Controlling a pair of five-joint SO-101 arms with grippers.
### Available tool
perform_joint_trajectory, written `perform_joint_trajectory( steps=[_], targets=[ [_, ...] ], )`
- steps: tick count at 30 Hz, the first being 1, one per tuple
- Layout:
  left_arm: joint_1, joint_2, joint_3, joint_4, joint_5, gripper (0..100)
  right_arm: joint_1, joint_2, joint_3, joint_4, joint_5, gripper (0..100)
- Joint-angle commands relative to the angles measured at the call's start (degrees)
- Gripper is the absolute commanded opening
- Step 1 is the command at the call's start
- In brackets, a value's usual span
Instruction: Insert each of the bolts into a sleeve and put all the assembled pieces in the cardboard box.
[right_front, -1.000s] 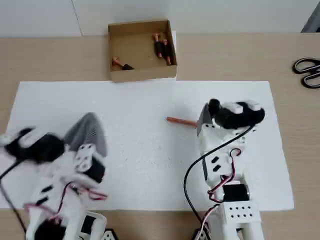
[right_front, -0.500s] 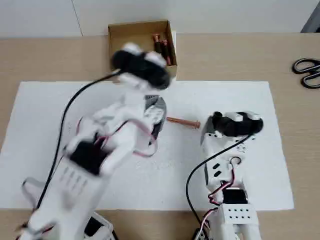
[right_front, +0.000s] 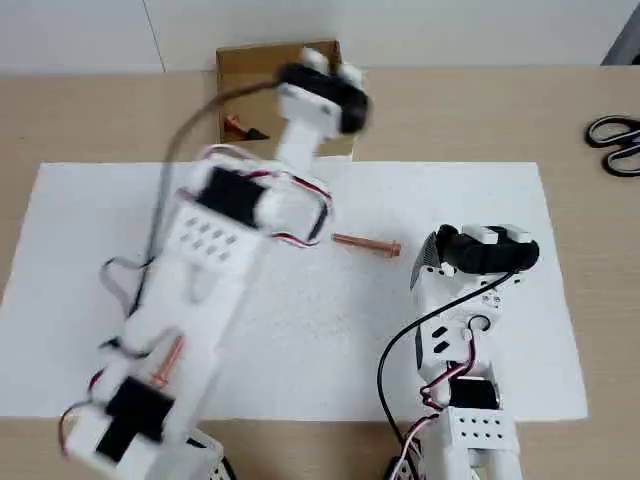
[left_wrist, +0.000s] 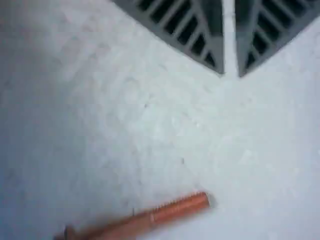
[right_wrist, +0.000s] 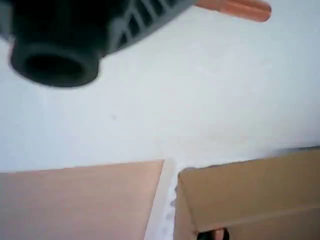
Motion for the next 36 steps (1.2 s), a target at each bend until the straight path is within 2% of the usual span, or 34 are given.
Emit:
perform_joint_trajectory(
  steps=[1, 5, 9, 13, 20, 26, 31, 36],
  targets=[
    [0.3, 7.7, -2.7, 0.1, -6.7, 1, 1.1, -1.0, 0.5, -0.5, -0.4, 0.4],
    [0.4, 12.2, -6.1, 0.4, -16.4, 1, 6.8, -1.0, 0.5, -0.4, -0.4, 0.4],
    [0.7, 13.1, -13.6, -0.4, -32.4, 1, 13.5, -1.0, 0.5, -0.3, -0.4, 0.4],
    [0.5, 17.3, -22.7, -1.8, -37.3, 1, 14.6, -1.0, 0.5, 3.2, -0.4, 0.4],
    [2.6, 33.3, -39.2, 12.1, -50.9, 1, 14.5, -1.0, 0.5, 6.5, -0.4, 0.4],
    [4.8, 38.8, -47.4, 12.9, -52.4, 2, 14.5, -1.0, 0.5, 6.5, -0.4, 0.4],
    [6.8, 41.5, -47.5, 12.9, -53.5, 15, 14.5, -1.0, 0.5, 6.5, -0.4, 0.4],
    [6.7, 43.9, -47.4, 12.9, -53.5, 14, 14.5, -1.0, 0.5, 6.5, -0.4, 0.4]
  ],
)
